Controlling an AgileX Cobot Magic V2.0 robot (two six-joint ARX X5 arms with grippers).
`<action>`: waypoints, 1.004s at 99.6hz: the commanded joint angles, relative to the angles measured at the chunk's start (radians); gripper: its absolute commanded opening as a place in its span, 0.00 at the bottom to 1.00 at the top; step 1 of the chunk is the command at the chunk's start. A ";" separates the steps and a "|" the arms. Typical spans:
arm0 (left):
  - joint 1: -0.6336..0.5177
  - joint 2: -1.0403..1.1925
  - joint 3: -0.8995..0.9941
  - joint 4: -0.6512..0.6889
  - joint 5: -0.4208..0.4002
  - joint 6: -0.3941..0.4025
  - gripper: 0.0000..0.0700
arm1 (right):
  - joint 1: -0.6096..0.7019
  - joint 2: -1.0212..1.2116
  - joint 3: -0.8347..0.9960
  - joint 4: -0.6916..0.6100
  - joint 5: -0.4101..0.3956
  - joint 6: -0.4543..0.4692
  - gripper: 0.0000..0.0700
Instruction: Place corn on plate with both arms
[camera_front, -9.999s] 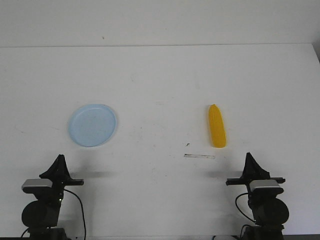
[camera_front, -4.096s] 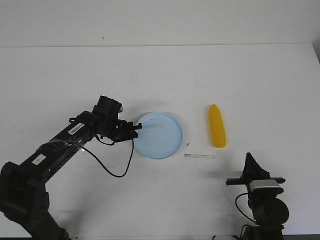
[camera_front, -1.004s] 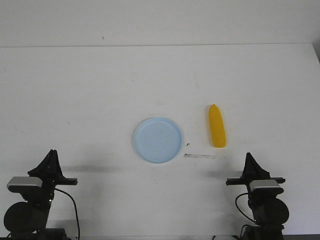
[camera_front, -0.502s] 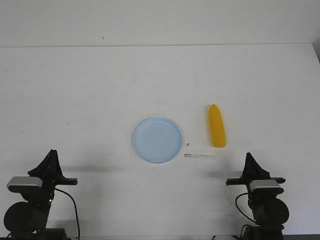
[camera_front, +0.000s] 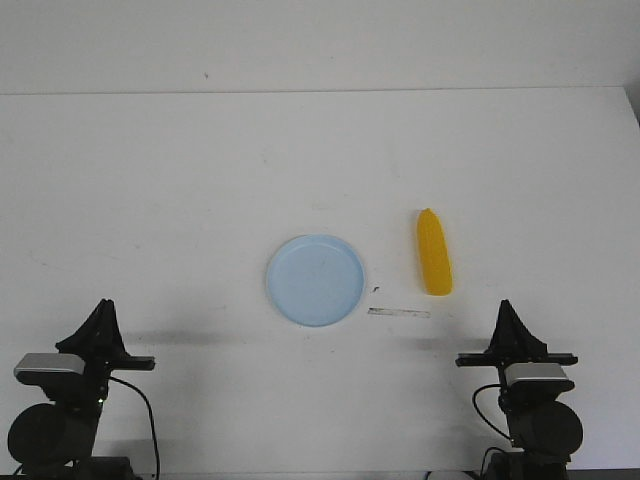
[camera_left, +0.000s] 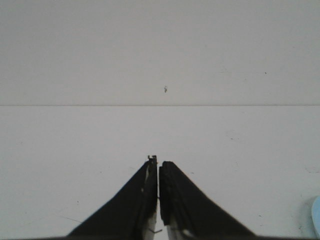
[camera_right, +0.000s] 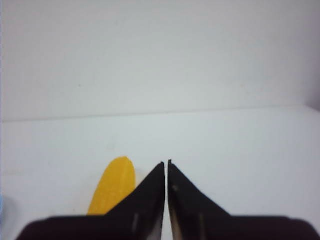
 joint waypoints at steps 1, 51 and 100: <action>0.000 -0.002 0.008 0.016 0.001 0.005 0.00 | 0.011 0.010 0.033 -0.007 -0.018 0.010 0.01; 0.000 -0.002 0.008 0.016 0.001 0.005 0.00 | 0.185 0.507 0.372 -0.067 0.028 -0.055 0.01; 0.000 -0.002 0.008 0.016 0.001 0.005 0.00 | 0.311 1.133 0.850 -0.340 0.133 0.136 0.01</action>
